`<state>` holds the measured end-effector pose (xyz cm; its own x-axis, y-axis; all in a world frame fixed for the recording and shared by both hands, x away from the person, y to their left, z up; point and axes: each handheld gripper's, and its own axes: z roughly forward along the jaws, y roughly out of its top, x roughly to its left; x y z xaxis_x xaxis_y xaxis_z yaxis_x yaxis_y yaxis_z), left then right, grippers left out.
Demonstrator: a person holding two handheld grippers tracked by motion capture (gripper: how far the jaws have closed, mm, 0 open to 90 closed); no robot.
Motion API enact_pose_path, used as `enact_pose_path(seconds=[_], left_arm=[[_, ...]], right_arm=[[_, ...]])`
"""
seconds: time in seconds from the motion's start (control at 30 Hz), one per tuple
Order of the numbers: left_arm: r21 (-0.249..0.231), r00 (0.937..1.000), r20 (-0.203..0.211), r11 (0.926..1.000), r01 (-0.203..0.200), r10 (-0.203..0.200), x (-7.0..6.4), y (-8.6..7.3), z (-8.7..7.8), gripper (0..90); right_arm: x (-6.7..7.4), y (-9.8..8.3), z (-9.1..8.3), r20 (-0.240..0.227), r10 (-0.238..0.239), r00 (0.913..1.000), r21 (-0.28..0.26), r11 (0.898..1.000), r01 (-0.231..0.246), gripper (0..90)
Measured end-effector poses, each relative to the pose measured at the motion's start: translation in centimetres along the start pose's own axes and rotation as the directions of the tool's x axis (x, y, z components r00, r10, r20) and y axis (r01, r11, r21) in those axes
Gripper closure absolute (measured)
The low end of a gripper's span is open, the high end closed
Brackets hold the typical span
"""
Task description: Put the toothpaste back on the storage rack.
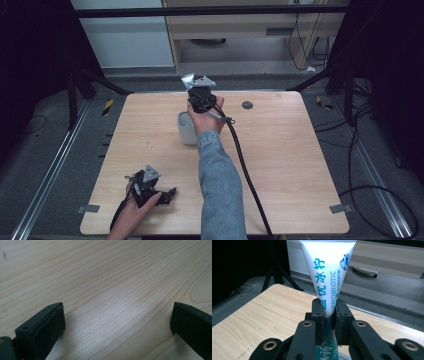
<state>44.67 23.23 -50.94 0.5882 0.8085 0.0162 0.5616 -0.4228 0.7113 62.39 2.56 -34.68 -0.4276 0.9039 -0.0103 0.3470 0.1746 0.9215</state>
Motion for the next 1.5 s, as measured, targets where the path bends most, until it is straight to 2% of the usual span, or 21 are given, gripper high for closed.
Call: enact_pose_path(seconds=[0.27, 0.97, 1.5], left_arm=[[0.0, 1.0, 0.0, 1.0, 0.0, 0.0, 0.0, 0.0, 0.0, 0.0], [0.0, 1.0, 0.0, 1.0, 0.0, 0.0, 0.0, 0.0, 0.0, 0.0], [0.0, 1.0, 0.0, 1.0, -0.001, 0.001, 0.0, 0.0, 0.0, 0.0]], right_arm=[[0.1, -0.9, 0.1, 0.006, 0.005, 1.0, 0.019, 1.0, -0.006, 80.0], [0.3, -1.7, 0.3, 0.027, -0.012, 0.9996, 0.048, 0.999, 0.011, 80.0], [0.4, -2.3, 0.4, 0.021, -0.014, 0.9997, 0.074, 0.997, 0.012, 80.0]])
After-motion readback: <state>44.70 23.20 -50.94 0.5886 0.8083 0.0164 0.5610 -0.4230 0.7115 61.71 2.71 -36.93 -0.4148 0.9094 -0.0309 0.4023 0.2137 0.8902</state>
